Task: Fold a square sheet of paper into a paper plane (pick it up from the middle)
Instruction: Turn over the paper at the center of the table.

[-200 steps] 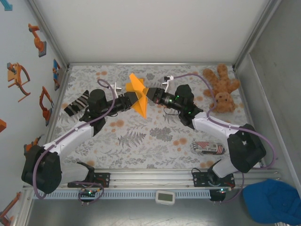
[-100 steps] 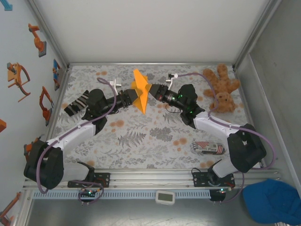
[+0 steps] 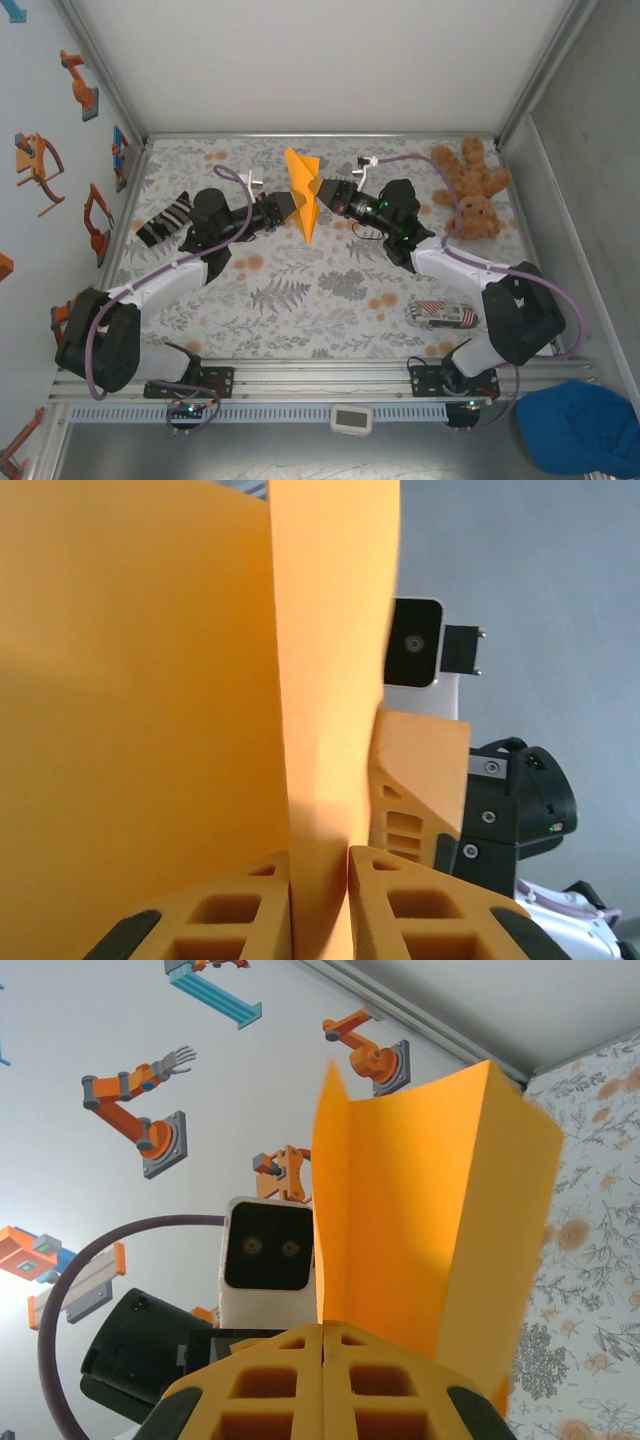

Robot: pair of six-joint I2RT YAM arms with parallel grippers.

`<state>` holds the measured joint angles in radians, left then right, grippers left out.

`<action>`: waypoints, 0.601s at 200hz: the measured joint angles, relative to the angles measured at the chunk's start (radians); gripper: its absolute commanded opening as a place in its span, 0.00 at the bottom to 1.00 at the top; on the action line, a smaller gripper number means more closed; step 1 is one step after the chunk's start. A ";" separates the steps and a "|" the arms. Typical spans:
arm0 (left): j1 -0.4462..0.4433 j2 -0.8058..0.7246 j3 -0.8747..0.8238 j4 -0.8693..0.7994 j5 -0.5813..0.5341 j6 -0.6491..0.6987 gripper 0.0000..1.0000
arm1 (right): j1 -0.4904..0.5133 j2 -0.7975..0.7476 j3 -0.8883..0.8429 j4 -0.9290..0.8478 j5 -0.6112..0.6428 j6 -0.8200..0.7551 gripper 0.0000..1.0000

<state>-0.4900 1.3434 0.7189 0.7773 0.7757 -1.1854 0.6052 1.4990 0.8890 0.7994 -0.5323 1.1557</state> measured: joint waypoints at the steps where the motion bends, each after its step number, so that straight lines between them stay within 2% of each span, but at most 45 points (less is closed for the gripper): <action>1: 0.000 0.000 0.000 0.001 0.000 -0.001 0.18 | 0.000 0.000 0.000 0.000 0.000 0.000 0.00; 47: -0.001 0.001 0.000 0.041 0.010 -0.016 0.12 | -0.009 0.003 -0.007 0.005 0.000 0.000 0.00; 77: -0.001 0.003 0.000 0.034 0.009 -0.015 0.09 | -0.022 0.002 -0.029 0.010 0.001 0.005 0.19; 120: 0.000 0.002 0.000 -0.034 -0.003 0.025 0.05 | -0.058 -0.027 -0.079 -0.010 0.024 -0.005 0.38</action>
<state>-0.4900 1.3457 0.7189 0.7433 0.7727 -1.1603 0.5468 1.4715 0.8101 0.7898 -0.5083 1.1503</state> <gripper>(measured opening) 0.060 0.347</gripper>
